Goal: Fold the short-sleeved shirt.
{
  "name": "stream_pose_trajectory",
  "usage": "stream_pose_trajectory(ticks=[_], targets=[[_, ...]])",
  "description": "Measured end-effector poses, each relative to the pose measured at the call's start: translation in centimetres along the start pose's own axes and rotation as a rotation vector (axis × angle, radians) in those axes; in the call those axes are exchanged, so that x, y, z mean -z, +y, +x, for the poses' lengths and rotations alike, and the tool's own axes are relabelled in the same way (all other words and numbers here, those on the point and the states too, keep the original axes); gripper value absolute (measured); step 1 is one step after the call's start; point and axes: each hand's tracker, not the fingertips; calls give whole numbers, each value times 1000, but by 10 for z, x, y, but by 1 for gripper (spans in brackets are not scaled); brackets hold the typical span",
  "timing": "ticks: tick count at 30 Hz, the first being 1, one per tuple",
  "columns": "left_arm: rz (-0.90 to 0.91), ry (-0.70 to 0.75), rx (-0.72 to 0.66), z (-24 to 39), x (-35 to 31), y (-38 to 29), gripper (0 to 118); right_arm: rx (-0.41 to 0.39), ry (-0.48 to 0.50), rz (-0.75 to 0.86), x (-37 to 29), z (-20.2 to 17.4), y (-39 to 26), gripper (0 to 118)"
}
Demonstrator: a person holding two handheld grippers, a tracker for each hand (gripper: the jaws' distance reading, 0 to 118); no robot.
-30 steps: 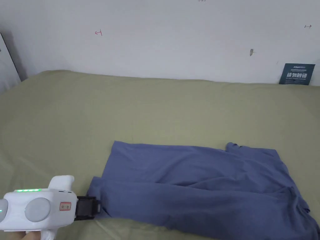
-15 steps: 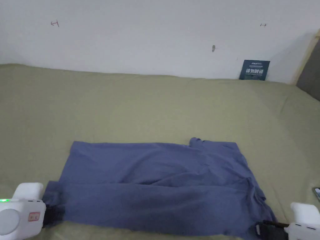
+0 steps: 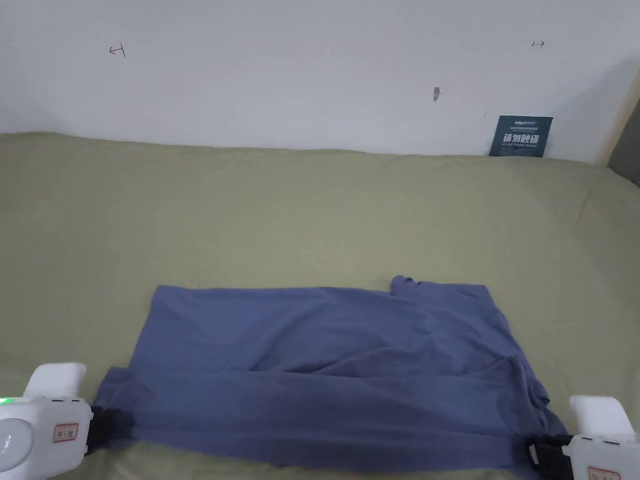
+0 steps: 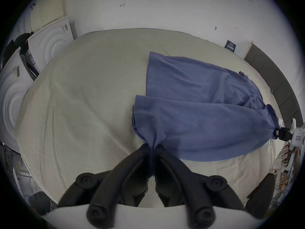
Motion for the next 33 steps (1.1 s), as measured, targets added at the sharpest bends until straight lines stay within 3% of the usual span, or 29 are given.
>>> stream_pose_trajectory(ticks=[7,16,20,21,22,23,24,25,26,29,31,32,33], targets=[[33,-5,32,-3,-39,-9,7,19,36,47,-40,12,-4,7],[-13,-5,32,-25,-72,-82,7,-5,58,-5,-83,6,-80,7],[-48,-18,9,-30,-68,-96,7,23,66,-27,-79,6,-91,9],[-48,-23,1,-30,-67,-97,9,29,68,-28,-78,6,-90,25],[-47,-34,-9,-32,-66,-97,25,36,72,-24,-78,6,-89,61],[-55,-52,-20,-34,-65,-95,74,44,72,-24,-78,4,-85,113],[-49,-56,-24,-33,-64,-92,104,46,44,-29,-79,1,-82,115],[-47,-40,-28,-34,-65,-88,113,38,33,-27,-78,2,-79,109],[-41,-17,-38,-36,-66,-84,113,34,7,65,-92,4,-75,108],[10,-14,-56,-39,-75,-59,112,79,20,64,-91,7,-51,110],[52,-11,-71,-39,-73,-38,111,67,5,96,-87,6,-33,110],[65,-8,-62,-30,-74,-26,105,61,-3,105,-83,6,-22,102],[82,-5,-55,-24,-71,-13,88,60,-21,133,-79,0,-10,82]])
